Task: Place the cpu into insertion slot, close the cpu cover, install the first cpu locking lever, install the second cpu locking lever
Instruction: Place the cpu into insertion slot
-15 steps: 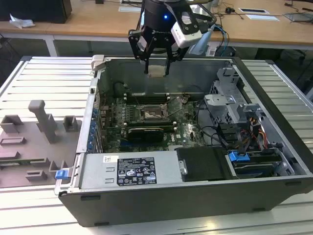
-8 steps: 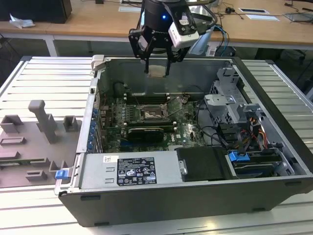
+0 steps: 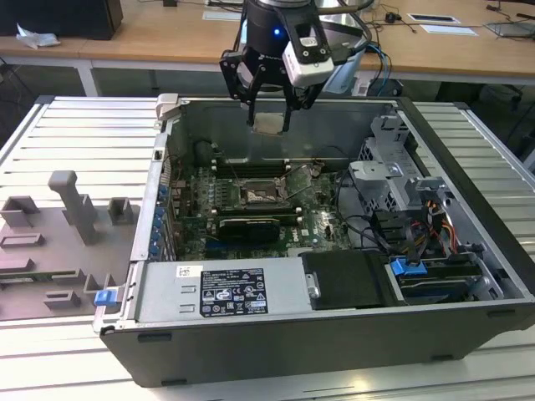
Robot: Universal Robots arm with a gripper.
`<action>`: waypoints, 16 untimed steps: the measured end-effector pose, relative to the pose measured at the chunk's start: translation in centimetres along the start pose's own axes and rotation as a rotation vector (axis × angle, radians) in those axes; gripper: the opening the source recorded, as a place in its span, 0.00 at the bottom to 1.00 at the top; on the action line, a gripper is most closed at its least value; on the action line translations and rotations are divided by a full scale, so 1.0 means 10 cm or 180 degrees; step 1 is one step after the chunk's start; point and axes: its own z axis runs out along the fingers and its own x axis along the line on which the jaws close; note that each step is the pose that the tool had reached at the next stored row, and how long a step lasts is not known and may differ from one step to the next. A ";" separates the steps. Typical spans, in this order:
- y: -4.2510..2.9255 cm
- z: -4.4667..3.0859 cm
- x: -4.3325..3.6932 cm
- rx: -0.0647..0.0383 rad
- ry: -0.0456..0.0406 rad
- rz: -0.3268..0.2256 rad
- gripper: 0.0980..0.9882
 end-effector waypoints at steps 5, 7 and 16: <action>0.000 0.004 0.000 -0.0002 -0.0009 0.0104 0.50; 0.000 0.006 0.000 -0.0003 -0.0014 0.0152 0.50; -0.001 0.011 0.000 -0.0007 -0.0028 0.0316 0.50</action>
